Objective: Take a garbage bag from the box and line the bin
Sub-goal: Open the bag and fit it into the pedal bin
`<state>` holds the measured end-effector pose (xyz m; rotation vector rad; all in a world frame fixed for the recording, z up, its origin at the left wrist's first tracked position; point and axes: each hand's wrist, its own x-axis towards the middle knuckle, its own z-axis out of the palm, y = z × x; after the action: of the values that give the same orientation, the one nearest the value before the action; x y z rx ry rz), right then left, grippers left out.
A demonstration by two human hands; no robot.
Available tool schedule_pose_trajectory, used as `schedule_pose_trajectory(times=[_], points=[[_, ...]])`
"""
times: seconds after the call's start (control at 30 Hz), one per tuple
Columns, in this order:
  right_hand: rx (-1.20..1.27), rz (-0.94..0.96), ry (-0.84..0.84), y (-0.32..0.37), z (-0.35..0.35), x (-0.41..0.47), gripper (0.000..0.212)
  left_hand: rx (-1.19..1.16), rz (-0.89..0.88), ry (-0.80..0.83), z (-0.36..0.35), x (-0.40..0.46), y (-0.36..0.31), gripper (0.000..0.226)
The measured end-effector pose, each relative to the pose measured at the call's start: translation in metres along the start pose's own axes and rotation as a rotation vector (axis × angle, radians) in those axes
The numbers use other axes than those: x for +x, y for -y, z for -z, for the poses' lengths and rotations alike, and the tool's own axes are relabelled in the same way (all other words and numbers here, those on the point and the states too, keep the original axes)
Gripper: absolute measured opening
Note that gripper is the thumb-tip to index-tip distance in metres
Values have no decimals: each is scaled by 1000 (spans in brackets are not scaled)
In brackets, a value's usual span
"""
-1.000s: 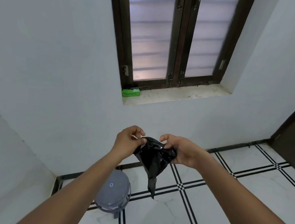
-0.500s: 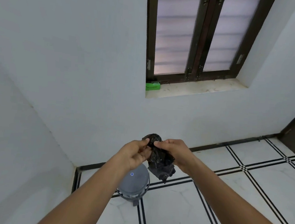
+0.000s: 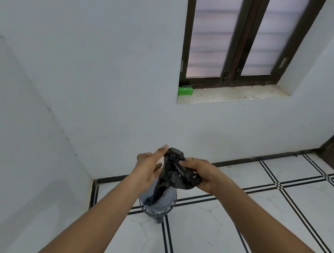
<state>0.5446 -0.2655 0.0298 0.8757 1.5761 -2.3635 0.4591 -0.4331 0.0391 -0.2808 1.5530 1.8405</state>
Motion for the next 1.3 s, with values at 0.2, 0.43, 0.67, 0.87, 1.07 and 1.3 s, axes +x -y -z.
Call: schedule_pose_trajectory(times=[0.2,0.43,0.67,0.87,1.07,1.3], points=[[-198,108,39,0,-20,3,26,155,105,43,-4,-6,2,35],[334,-53,-43,9,-6,12,8,-358,165,23,21,6,-14,27],[593,-60,-132,22,13,20,38,90,-135,-5,34,8,-17,40],[338,-19,-119,34,18,16,10,692,-424,-174,40,23,-13,49],[-850,313,-341,27,15,16,39,537,-430,-316,20,25,-21,31],[-1465,524,-325,18,9,14,58,778,-687,-624,-1,19,-8,69]])
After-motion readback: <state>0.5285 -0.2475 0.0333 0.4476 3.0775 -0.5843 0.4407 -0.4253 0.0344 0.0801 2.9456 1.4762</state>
